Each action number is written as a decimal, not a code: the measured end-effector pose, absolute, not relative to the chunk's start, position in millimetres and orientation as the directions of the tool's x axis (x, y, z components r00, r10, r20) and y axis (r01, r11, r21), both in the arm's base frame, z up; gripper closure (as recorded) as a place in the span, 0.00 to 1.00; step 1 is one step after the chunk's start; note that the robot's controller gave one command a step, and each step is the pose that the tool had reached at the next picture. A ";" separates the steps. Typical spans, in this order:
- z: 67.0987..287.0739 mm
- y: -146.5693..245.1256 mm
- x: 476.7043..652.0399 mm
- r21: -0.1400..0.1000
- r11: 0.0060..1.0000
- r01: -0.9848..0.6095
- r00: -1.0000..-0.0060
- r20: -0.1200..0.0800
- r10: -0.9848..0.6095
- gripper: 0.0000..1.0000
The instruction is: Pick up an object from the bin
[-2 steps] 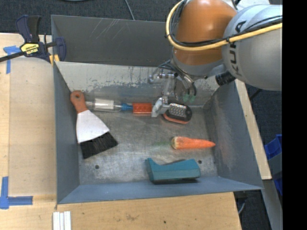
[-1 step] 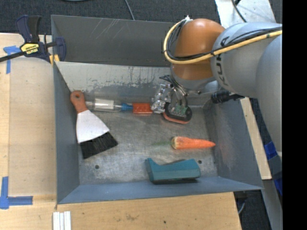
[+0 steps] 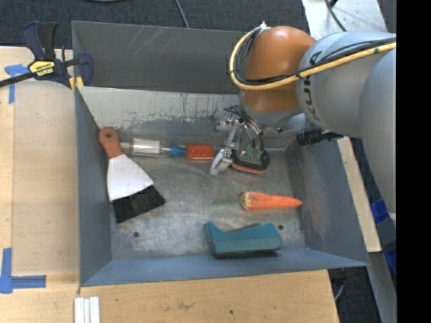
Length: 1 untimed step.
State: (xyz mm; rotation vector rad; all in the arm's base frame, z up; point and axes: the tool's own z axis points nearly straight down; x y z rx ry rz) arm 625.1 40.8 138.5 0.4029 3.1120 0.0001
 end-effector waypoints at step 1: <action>138.5 40.8 625.1 0.001 0.967 0.255 -0.967 -0.004 0.255 0.00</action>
Offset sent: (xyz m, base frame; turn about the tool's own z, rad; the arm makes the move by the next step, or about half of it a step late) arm -0.0072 -0.0089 -0.0685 0.0078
